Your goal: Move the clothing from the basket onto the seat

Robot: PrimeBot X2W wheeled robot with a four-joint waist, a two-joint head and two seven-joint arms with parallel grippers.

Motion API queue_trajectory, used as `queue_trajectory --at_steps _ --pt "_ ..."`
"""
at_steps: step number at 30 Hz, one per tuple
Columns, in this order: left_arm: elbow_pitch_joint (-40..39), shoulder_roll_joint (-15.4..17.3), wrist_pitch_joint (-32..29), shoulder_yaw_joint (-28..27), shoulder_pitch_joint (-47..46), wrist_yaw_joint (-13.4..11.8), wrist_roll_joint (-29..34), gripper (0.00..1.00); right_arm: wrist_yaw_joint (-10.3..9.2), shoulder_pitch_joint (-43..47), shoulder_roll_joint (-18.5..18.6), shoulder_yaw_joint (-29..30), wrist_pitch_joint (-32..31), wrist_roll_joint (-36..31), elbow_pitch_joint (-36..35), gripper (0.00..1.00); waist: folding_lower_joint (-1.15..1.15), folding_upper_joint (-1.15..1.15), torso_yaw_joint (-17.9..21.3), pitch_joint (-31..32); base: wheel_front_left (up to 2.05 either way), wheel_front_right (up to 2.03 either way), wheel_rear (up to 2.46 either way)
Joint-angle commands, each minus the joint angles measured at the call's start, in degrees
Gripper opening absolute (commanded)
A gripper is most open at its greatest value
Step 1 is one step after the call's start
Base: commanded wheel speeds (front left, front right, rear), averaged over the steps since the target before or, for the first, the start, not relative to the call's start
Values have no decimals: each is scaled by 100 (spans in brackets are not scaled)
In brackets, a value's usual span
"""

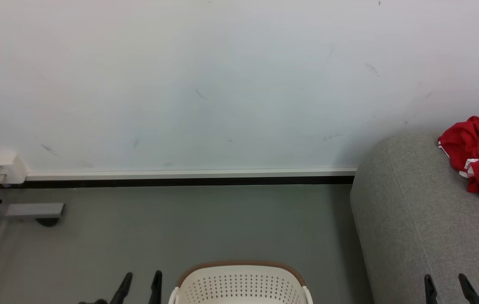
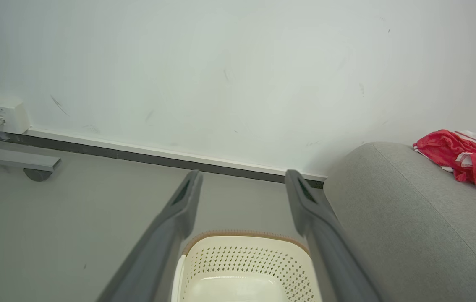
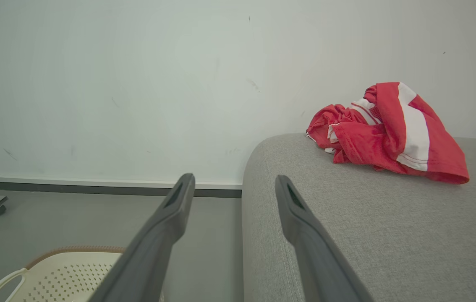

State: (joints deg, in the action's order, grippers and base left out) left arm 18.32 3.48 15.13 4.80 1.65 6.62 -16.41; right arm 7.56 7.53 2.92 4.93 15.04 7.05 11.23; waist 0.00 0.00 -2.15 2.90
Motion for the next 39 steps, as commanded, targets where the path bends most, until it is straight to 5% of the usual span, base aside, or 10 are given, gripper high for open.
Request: queue_trajectory --at_steps 1,32,33,39 --pt "0 -3 2 -20 50 28 75 100 -16 64 -2 14 18 29 33 100 0 0 7 2 0 0 0" --pt "125 -51 2 -92 29 20 56 100 -16 28 -3 -6 18 130 72 100 0 0 -25 -15 0 0 0" --pt "148 -63 0 -65 -1 32 69 0 0 -3 0 -9 0 61 53 0 0 0 -26 -15 0 0 0" --pt "370 -88 -56 -75 60 35 -81 0 0 -39 -46 -5 -97 222 286 0 0 0 -24 -20 0 0 0"
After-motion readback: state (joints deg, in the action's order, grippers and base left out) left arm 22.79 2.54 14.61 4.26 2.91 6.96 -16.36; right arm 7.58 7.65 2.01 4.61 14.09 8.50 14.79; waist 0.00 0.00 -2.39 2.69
